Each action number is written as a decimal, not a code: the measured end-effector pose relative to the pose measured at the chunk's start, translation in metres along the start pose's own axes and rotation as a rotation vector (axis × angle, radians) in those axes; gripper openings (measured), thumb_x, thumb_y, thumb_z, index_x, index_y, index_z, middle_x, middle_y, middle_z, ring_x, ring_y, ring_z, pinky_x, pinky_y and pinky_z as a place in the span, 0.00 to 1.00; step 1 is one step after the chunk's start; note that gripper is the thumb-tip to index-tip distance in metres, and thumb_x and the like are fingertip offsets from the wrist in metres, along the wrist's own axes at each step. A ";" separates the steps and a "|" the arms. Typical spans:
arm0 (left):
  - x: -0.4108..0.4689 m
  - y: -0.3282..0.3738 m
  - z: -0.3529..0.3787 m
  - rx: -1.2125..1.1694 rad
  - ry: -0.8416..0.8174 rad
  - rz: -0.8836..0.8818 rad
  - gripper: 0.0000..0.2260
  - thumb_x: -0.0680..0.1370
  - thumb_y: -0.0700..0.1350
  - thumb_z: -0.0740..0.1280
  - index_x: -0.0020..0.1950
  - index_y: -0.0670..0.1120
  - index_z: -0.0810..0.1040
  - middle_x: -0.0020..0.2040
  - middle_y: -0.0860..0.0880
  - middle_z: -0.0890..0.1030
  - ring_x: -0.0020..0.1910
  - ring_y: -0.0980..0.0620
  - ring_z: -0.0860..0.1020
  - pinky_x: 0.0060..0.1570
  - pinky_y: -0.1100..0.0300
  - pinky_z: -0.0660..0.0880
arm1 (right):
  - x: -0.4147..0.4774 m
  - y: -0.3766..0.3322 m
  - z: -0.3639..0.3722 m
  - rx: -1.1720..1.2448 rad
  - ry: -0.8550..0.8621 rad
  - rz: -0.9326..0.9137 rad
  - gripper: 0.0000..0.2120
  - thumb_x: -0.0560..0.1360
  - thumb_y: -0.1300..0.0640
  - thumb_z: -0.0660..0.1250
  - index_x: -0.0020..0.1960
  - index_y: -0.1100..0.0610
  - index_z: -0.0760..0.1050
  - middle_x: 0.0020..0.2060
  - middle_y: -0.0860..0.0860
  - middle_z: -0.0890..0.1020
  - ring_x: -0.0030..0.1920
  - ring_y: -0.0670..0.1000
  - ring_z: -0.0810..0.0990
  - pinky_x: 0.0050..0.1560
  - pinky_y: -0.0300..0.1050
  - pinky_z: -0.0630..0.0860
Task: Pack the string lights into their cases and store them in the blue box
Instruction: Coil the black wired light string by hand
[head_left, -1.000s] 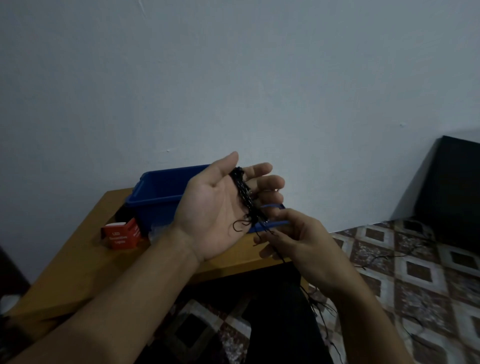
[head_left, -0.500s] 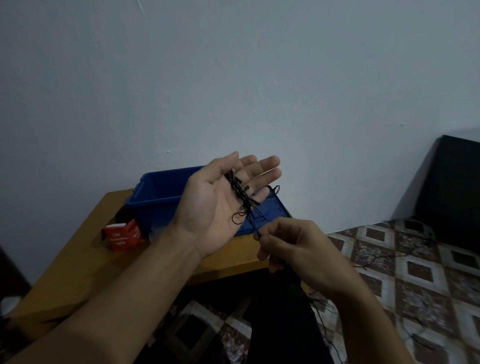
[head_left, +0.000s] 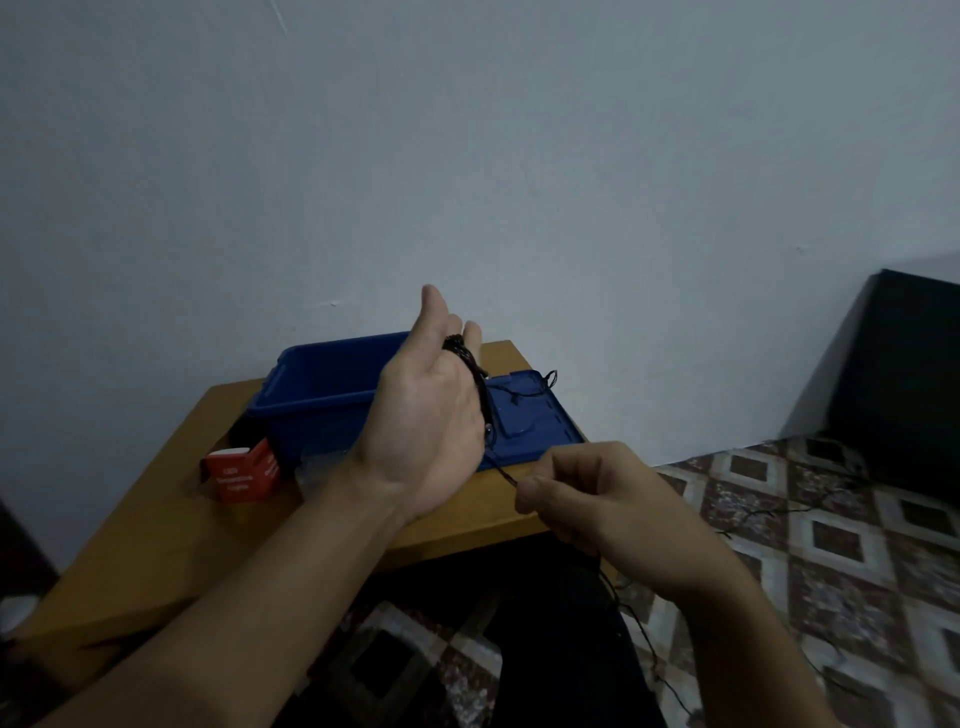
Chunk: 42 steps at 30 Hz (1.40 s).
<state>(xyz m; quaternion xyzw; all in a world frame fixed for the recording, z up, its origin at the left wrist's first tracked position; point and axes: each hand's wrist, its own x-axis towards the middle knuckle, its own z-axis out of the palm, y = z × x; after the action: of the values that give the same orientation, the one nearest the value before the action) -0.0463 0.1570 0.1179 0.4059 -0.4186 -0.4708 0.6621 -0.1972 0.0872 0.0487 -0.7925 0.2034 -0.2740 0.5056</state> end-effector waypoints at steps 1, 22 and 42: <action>0.000 -0.002 0.000 0.025 -0.005 0.000 0.42 0.73 0.69 0.53 0.81 0.52 0.44 0.81 0.56 0.52 0.78 0.61 0.50 0.78 0.48 0.46 | 0.000 0.000 0.000 0.010 -0.001 -0.006 0.13 0.81 0.54 0.67 0.40 0.59 0.79 0.27 0.48 0.74 0.28 0.48 0.68 0.30 0.40 0.66; 0.003 -0.017 -0.010 0.393 -0.223 -0.380 0.44 0.70 0.75 0.43 0.80 0.50 0.53 0.80 0.54 0.56 0.79 0.59 0.54 0.78 0.54 0.41 | -0.003 -0.008 -0.003 0.408 0.219 -0.113 0.10 0.73 0.54 0.70 0.42 0.62 0.76 0.25 0.47 0.65 0.26 0.47 0.58 0.30 0.48 0.53; -0.006 -0.013 -0.015 0.635 -0.490 -0.521 0.48 0.75 0.75 0.37 0.54 0.36 0.79 0.48 0.39 0.82 0.49 0.43 0.79 0.64 0.46 0.71 | 0.000 -0.010 0.001 0.286 0.356 -0.133 0.09 0.78 0.56 0.68 0.43 0.61 0.77 0.24 0.44 0.73 0.24 0.40 0.66 0.26 0.32 0.65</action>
<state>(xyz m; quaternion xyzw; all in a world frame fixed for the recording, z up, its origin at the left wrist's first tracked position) -0.0371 0.1619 0.0994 0.5567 -0.5698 -0.5518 0.2471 -0.1957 0.0919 0.0576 -0.6635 0.1956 -0.4682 0.5498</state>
